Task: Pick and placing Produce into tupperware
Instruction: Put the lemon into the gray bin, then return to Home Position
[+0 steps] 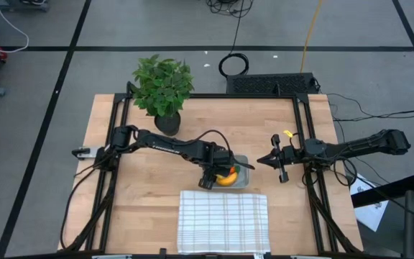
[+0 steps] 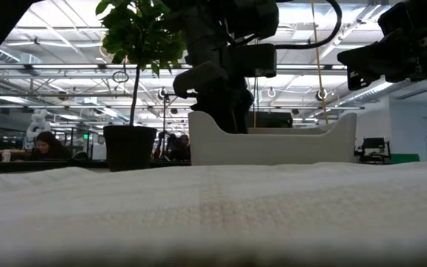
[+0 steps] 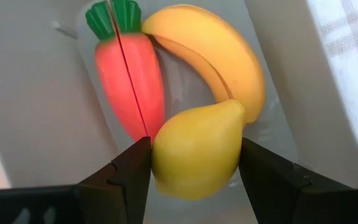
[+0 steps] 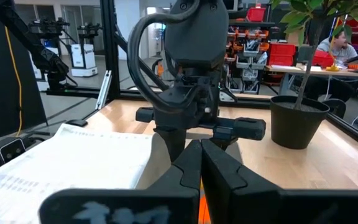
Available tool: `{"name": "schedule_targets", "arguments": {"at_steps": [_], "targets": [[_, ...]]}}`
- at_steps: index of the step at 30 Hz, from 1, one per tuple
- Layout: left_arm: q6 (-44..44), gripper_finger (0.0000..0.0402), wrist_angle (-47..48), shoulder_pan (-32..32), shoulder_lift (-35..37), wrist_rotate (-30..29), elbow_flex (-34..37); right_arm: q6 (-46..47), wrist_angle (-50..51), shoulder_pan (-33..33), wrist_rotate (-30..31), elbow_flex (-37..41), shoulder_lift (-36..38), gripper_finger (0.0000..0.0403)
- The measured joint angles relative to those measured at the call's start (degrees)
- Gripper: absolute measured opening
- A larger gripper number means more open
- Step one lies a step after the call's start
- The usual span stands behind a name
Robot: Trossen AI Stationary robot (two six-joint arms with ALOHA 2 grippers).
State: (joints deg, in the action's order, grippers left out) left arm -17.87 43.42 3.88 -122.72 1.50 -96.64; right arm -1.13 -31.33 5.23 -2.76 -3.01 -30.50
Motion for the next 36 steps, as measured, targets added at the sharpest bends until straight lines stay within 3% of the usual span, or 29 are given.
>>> {"name": "schedule_targets", "arguments": {"at_steps": [13, 30, 36], "targets": [[0.05, 0.0246, 0.24, 0.0, 0.0, 0.55, -0.02, 0.25, -0.09, -0.01, 0.0, 0.02, 0.0, 0.0], [-2.47, 0.023, 0.29, 0.31, 1.7, -0.33, -0.05, 0.4, -0.12, 0.0, 0.0, 0.01, 0.0, 0.0], [-1.43, 0.019, -0.07, 0.33, 6.41, -0.44, -0.11, 0.46, -0.18, -0.01, 0.0, 0.0, 0.02, 0.0]]}}
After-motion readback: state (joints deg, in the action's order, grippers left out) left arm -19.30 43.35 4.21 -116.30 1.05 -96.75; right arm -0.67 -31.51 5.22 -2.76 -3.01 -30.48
